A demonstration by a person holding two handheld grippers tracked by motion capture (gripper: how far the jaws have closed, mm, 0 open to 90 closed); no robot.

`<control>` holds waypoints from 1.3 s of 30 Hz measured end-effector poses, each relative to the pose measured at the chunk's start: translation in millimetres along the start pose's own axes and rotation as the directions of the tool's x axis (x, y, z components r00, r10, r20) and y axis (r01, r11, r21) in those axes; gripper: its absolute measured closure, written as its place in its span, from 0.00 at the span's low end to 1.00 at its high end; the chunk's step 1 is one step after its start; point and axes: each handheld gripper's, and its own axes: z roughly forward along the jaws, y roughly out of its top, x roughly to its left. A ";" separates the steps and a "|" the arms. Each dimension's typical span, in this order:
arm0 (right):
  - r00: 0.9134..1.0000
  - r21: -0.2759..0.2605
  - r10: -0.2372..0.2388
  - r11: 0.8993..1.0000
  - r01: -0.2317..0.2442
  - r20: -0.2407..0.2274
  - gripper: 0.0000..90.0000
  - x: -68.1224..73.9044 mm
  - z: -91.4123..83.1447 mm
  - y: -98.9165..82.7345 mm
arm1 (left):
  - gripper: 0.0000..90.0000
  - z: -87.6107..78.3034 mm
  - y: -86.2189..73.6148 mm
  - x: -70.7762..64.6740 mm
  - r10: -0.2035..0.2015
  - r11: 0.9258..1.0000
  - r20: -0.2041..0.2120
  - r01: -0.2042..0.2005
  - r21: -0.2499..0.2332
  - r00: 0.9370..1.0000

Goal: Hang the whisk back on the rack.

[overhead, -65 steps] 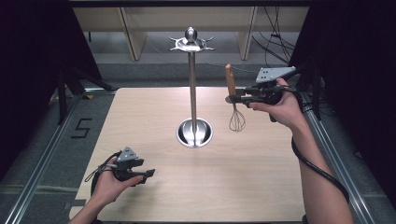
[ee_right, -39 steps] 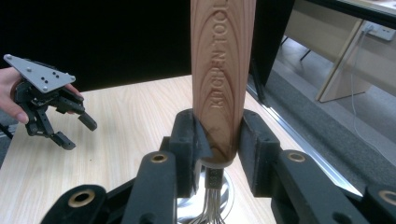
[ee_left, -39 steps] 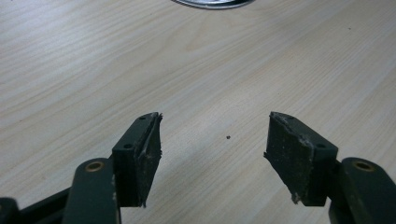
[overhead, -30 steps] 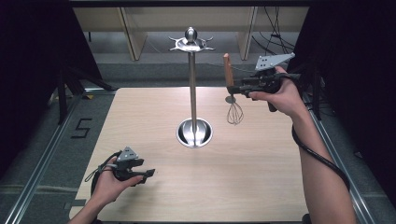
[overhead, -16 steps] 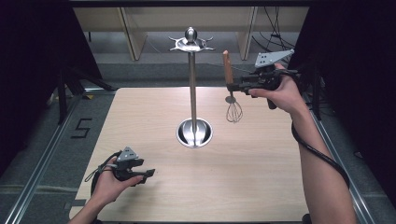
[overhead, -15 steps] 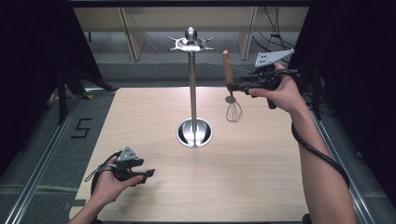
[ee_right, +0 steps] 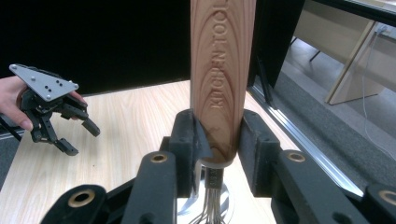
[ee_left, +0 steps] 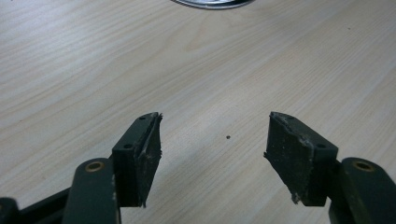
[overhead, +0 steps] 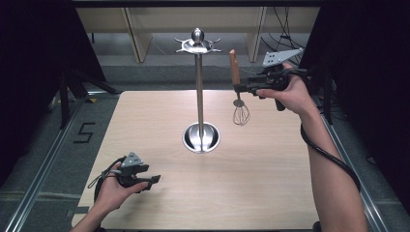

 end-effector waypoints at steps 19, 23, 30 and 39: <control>1.000 -0.019 -0.013 1.000 0.013 0.005 0.77 -1.3 1.6 5.4 | 0.38 -0.7 0.0 -0.5 0.002 1.000 0.001 -0.002 -0.003 1.000; 1.000 -0.011 -0.009 1.000 0.009 -0.013 0.77 -1.0 0.8 7.8 | 0.38 -0.6 0.0 -0.5 -0.003 1.000 0.004 0.003 -0.006 1.000; 1.000 -0.016 -0.020 1.000 0.020 -0.011 0.77 -0.4 1.5 11.2 | 0.38 -0.4 0.1 0.1 0.002 1.000 0.000 -0.002 -0.004 1.000; 1.000 -0.023 -0.021 1.000 0.021 -0.013 0.77 -0.2 2.6 14.3 | 0.38 -0.4 0.1 0.1 0.003 1.000 0.000 -0.003 -0.004 1.000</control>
